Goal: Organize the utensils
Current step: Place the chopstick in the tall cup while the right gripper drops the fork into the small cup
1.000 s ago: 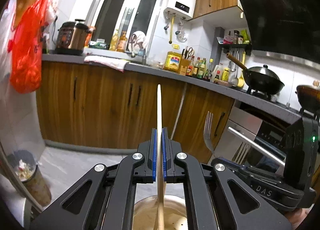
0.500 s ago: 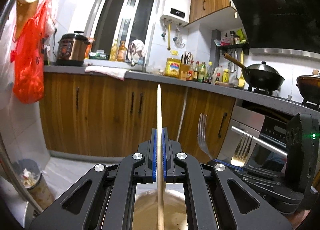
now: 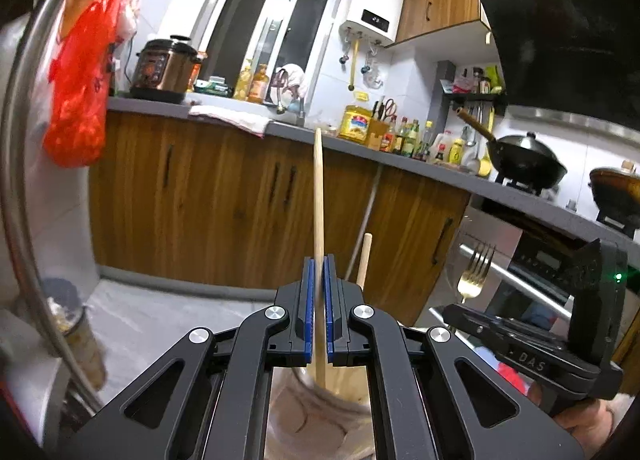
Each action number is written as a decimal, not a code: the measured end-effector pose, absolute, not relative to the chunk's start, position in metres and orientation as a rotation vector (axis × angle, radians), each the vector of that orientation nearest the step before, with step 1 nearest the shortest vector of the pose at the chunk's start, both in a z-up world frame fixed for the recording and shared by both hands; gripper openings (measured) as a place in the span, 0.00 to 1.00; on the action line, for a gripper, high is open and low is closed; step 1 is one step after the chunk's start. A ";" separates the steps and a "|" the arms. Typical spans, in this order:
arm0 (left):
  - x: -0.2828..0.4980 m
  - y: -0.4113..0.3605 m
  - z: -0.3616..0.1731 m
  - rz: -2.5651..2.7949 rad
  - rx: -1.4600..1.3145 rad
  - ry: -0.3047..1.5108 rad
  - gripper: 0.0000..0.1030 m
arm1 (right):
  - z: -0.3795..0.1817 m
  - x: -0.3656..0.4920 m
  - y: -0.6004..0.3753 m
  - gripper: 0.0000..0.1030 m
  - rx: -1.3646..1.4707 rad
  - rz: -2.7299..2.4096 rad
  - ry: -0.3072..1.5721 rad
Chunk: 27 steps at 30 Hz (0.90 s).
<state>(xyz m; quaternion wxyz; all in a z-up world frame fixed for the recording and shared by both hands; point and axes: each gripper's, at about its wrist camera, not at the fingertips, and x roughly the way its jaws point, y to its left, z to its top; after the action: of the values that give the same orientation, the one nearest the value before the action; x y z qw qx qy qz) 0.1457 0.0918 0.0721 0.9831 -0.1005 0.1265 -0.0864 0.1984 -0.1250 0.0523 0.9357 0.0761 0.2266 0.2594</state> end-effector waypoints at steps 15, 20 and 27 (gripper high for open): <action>0.156 0.067 0.075 -0.223 -0.120 0.526 0.05 | 0.046 0.198 -0.116 0.05 0.121 0.517 0.603; 0.161 0.065 0.068 -0.220 -0.102 0.558 0.05 | 0.043 0.201 -0.110 0.05 0.096 0.514 0.621; 0.162 0.061 0.067 -0.215 -0.062 0.556 0.05 | 0.042 0.201 -0.100 0.05 0.067 0.504 0.610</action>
<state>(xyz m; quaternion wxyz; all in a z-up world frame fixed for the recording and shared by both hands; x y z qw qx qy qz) 0.1617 0.0610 0.0670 0.9555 -0.0307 0.2736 -0.1059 0.2014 -0.1001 0.0421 0.9221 0.0329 0.2971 0.2455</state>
